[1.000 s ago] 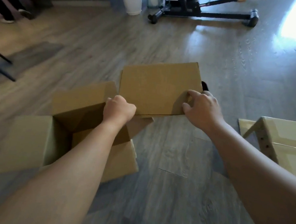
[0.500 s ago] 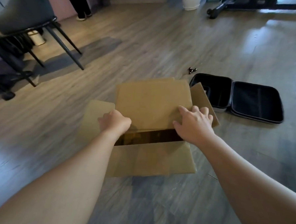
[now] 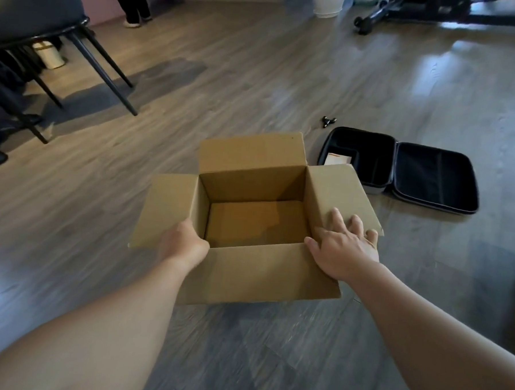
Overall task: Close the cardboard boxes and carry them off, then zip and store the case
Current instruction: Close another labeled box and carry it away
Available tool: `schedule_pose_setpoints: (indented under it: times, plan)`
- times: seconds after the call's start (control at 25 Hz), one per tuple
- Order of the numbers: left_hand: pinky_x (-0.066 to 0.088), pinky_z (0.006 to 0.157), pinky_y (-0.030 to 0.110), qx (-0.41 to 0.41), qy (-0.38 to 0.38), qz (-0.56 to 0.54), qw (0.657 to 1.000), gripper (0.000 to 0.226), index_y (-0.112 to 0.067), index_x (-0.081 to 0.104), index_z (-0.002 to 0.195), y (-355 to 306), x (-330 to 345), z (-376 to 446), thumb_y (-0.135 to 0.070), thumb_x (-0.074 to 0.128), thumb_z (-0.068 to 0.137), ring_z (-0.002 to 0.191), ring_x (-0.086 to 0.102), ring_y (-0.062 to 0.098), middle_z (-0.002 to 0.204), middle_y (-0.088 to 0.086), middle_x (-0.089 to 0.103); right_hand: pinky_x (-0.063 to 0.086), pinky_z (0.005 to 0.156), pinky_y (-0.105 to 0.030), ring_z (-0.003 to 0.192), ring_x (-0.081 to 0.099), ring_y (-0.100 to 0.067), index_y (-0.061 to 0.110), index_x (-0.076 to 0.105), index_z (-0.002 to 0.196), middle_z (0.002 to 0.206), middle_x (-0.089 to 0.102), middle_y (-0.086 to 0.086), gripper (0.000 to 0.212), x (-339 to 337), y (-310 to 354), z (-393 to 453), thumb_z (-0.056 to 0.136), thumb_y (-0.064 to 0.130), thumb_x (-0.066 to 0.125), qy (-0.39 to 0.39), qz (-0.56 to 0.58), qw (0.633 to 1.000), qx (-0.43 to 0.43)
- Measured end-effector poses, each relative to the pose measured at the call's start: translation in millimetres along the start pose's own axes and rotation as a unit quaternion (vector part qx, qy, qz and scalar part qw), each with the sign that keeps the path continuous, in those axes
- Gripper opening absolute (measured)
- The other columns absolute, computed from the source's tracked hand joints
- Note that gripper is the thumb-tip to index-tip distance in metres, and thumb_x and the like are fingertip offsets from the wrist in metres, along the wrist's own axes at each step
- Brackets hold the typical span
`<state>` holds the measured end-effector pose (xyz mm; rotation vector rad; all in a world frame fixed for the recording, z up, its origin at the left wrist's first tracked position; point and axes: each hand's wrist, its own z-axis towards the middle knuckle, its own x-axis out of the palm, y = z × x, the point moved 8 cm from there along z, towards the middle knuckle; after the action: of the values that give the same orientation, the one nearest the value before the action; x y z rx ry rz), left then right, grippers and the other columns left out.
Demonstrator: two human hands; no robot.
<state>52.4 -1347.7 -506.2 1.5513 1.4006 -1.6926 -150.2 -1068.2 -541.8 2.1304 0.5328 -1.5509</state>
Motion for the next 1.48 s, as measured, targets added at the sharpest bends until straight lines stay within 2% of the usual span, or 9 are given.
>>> schedule_pose_setpoints:
  times: [0.36, 0.52, 0.64, 0.8, 1.0, 1.12, 1.28, 1.4, 1.48]
  plan:
    - [0.041, 0.106, 0.041, 0.041, -0.036, -0.043, 0.998, 0.055, -0.003, 0.050, 0.138, -71, 13, -3, -0.006, 0.062, 0.084, 0.133, 0.045, 0.035, 0.144, 0.016, 0.049, 0.006, 0.111, -0.067, 0.147, 0.010, -0.038, 0.053, 0.055, 0.131, 0.163, 0.014, 0.003, 0.061, -18, -92, -22, 0.091, 0.075, 0.015, -0.003, -0.012, 0.995, 0.095]
    - [0.028, 0.117, 0.040, 0.115, -0.041, -0.012, 0.992, 0.054, 0.000, 0.047, 0.136, -96, 15, -7, -0.008, 0.063, 0.085, 0.149, 0.019, 0.032, 0.161, 0.015, 0.020, 0.010, 0.112, -0.067, 0.144, 0.015, -0.042, 0.055, 0.051, 0.134, 0.160, 0.021, 0.000, 0.058, -26, -128, -33, 0.091, 0.075, 0.018, -0.014, -0.017, 0.991, 0.134]
    - [0.037, 0.111, 0.040, 0.156, -0.071, -0.042, 0.984, 0.053, -0.002, 0.043, 0.136, -111, 12, -21, -0.005, 0.062, 0.087, 0.149, 0.019, 0.035, 0.165, 0.012, 0.004, 0.018, 0.111, -0.065, 0.142, 0.021, -0.045, 0.052, 0.043, 0.141, 0.154, 0.033, -0.007, 0.055, -37, -144, -36, 0.093, 0.073, 0.027, -0.051, -0.020, 0.988, 0.147]
    - [0.052, 0.096, 0.042, 0.314, -0.162, -0.053, 0.934, 0.055, -0.002, 0.047, 0.136, -154, 0, -50, 0.000, 0.059, 0.082, 0.126, 0.046, 0.035, 0.144, 0.019, 0.041, 0.022, 0.113, -0.064, 0.143, 0.015, -0.057, 0.041, 0.039, 0.138, 0.162, 0.015, -0.024, 0.051, -39, -168, -41, 0.093, 0.067, 0.039, -0.053, 0.016, 0.972, 0.229]
    - [0.054, 0.073, 0.038, 0.427, -0.153, -0.063, 0.889, 0.042, -0.005, 0.060, 0.121, -189, 15, -84, -0.003, 0.061, 0.080, 0.085, 0.061, 0.028, 0.105, 0.011, 0.061, 0.034, 0.105, -0.056, 0.130, 0.039, -0.050, 0.030, 0.044, 0.140, 0.159, 0.022, -0.032, 0.053, -57, -166, -50, 0.093, 0.053, 0.046, -0.125, 0.031, 0.958, 0.255]
    - [0.055, 0.081, 0.043, 0.494, -0.123, -0.057, 0.859, 0.034, -0.009, 0.064, 0.115, -204, 25, -102, -0.013, 0.057, 0.083, 0.079, 0.065, 0.023, 0.090, 0.004, 0.067, 0.036, 0.105, -0.055, 0.133, 0.041, -0.045, 0.023, 0.043, 0.148, 0.159, 0.029, -0.025, 0.060, -82, -152, -54, 0.092, 0.042, 0.053, -0.240, 0.052, 0.945, 0.214]
    - [0.052, 0.053, 0.023, 0.479, -0.055, -0.134, 0.866, 0.036, -0.013, 0.060, 0.123, -211, 26, -92, -0.020, 0.056, 0.088, 0.061, 0.060, 0.009, 0.071, -0.005, 0.062, 0.048, 0.099, -0.052, 0.124, 0.058, -0.039, 0.016, 0.037, 0.151, 0.154, 0.044, -0.013, 0.062, -102, -110, -59, 0.094, 0.028, 0.058, -0.365, 0.133, 0.922, 0.007]
    - [0.049, 0.053, 0.017, 0.355, -0.016, -0.202, 0.913, 0.032, -0.021, 0.058, 0.127, -191, 33, -60, -0.019, 0.056, 0.095, 0.068, 0.063, 0.006, 0.075, -0.008, 0.066, 0.058, 0.083, -0.048, 0.111, 0.066, -0.033, 0.028, 0.022, 0.157, 0.140, 0.061, -0.009, 0.060, -81, -90, -47, 0.103, 0.034, 0.049, -0.274, 0.176, 0.941, -0.093]
    - [0.050, 0.069, 0.024, 0.300, -0.002, -0.117, 0.947, 0.033, -0.021, 0.063, 0.126, -172, 45, -39, -0.012, 0.051, 0.097, 0.094, 0.064, 0.015, 0.104, 0.000, 0.068, 0.054, 0.088, -0.044, 0.115, 0.063, -0.028, 0.034, 0.031, 0.154, 0.135, 0.065, -0.002, 0.054, -53, -96, -37, 0.103, 0.024, 0.047, -0.175, 0.139, 0.970, -0.099]
